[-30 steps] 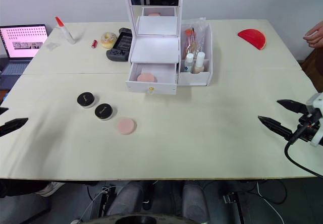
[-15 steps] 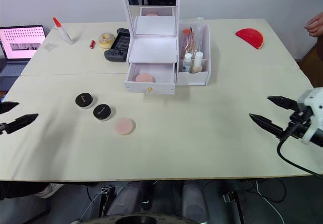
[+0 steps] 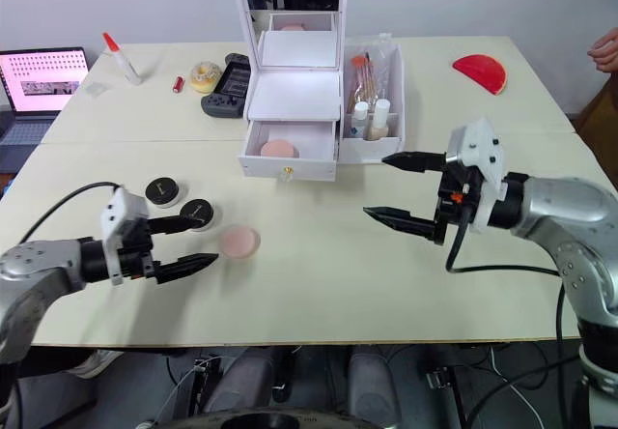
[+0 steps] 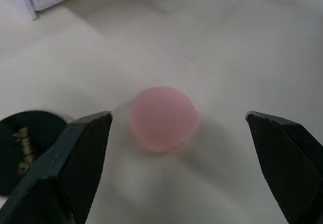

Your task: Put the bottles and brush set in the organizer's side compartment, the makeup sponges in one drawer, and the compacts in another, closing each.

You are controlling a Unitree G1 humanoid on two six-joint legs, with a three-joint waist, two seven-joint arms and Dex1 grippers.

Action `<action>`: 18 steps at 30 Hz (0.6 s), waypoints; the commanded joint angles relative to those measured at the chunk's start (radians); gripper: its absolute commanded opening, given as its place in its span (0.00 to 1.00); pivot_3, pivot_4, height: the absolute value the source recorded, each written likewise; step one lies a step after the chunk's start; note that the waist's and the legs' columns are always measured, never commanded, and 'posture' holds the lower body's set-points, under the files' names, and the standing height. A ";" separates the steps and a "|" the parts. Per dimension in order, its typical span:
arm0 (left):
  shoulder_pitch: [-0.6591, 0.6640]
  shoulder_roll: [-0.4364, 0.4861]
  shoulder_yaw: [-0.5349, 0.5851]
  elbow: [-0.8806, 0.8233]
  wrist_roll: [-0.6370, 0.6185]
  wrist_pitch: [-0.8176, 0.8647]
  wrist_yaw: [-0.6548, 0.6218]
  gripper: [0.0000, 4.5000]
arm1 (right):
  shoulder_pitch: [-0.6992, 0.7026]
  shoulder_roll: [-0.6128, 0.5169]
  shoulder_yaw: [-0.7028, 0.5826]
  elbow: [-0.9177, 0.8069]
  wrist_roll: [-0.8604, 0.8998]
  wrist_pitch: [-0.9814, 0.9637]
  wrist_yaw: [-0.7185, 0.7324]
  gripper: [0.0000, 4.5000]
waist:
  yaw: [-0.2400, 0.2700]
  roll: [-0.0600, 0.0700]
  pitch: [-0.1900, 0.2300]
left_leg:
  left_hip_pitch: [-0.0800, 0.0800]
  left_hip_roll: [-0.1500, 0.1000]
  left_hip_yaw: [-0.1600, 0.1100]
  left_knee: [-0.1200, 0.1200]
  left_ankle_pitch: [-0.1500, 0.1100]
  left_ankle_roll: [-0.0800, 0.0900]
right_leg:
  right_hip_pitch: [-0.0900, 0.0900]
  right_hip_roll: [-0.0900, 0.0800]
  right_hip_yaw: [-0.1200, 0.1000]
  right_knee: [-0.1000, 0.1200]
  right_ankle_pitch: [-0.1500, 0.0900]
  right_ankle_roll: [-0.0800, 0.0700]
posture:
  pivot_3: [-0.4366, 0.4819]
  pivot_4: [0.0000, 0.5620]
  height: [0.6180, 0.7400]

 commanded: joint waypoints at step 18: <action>-0.128 -0.102 -0.194 0.235 0.161 -0.174 0.007 0.99 | -0.279 0.109 0.120 0.204 -0.137 -0.092 0.026 1.00 | -0.003 0.000 0.000 | -0.001 0.000 0.000 -0.001 0.000 0.000 | -0.003 0.001 0.000 0.001 0.002 0.003 | 0.48 0.27 0.98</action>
